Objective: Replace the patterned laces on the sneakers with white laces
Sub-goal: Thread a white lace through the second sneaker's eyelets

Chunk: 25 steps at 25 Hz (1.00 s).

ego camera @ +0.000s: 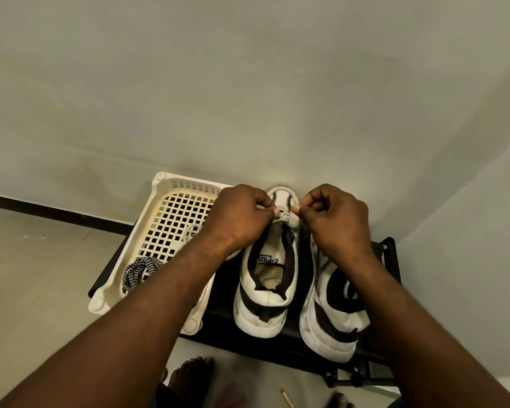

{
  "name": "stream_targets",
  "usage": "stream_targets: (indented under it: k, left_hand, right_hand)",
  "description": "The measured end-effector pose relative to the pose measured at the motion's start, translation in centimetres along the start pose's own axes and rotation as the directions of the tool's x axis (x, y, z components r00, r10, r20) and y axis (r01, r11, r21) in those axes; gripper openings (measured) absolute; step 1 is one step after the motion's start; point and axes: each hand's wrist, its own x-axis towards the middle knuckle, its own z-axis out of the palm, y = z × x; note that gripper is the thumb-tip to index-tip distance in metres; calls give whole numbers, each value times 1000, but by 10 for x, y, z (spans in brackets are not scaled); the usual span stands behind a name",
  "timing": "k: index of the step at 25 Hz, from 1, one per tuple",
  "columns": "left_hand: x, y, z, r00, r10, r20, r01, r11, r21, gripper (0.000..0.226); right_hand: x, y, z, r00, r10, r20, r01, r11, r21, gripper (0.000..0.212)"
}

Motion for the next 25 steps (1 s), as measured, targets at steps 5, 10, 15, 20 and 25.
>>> stream_targets:
  k: [5,10,15,20,25]
  left_hand:
    - [4,-6,6,1000,8,9,-10,988,156,10]
    - [2,-4,8,994,97,-58,-88,985,148,8]
    - [1,0,14,998,50,27,-52,997,54,10]
    - [-1,6,24,998,14,60,-16,999,30,13]
    - [2,5,30,1000,7,27,-7,1000,-2,12]
  right_hand:
    - [-6,0,-1,955,69,290,-31,991,-134,26]
    - [-11,0,8,940,64,334,40,954,-298,27]
    - [0,10,0,905,304,296,-300,952,-61,24]
    - [4,18,-1,837,405,366,-449,893,38,21]
    - [7,22,-1,807,432,402,-511,853,109,23]
